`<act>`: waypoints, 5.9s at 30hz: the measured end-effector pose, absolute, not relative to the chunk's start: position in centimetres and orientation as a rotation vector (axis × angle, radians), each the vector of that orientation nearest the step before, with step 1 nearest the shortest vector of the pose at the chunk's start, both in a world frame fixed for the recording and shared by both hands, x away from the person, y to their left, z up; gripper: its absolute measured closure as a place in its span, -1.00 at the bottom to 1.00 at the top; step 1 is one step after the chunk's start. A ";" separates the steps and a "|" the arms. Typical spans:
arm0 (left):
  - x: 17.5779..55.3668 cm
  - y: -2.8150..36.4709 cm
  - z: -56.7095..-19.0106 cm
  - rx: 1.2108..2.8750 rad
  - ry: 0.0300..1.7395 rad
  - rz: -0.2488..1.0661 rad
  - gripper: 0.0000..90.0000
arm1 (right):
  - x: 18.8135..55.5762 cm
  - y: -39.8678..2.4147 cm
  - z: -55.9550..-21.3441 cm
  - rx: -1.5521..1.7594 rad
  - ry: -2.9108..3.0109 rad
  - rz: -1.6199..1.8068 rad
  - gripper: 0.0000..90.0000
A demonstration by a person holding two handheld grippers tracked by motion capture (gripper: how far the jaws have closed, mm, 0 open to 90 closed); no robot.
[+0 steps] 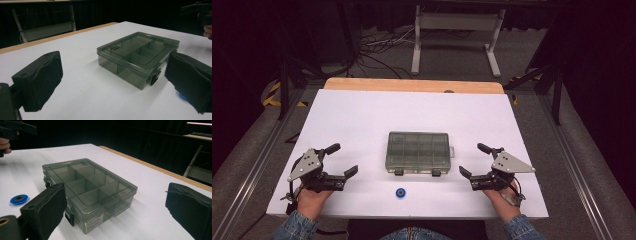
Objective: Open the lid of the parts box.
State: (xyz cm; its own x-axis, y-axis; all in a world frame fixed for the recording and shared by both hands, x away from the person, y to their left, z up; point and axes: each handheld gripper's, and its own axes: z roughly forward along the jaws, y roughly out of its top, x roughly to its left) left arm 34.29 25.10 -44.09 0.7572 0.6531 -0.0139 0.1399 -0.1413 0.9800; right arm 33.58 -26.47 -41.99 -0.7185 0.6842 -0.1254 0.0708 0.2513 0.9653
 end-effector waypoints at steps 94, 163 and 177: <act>38.8 17.9 -45.3 2.113 0.549 0.234 -0.73 | 37.0 -22.9 -43.7 0.726 2.465 1.204 -0.55; 38.2 17.7 -45.1 2.105 0.417 0.180 0.69 | 36.5 -23.2 -43.4 0.677 2.507 1.246 0.66; 38.3 18.1 -44.6 1.973 0.409 0.132 0.72 | 36.2 -23.3 -42.7 0.662 2.427 1.338 0.76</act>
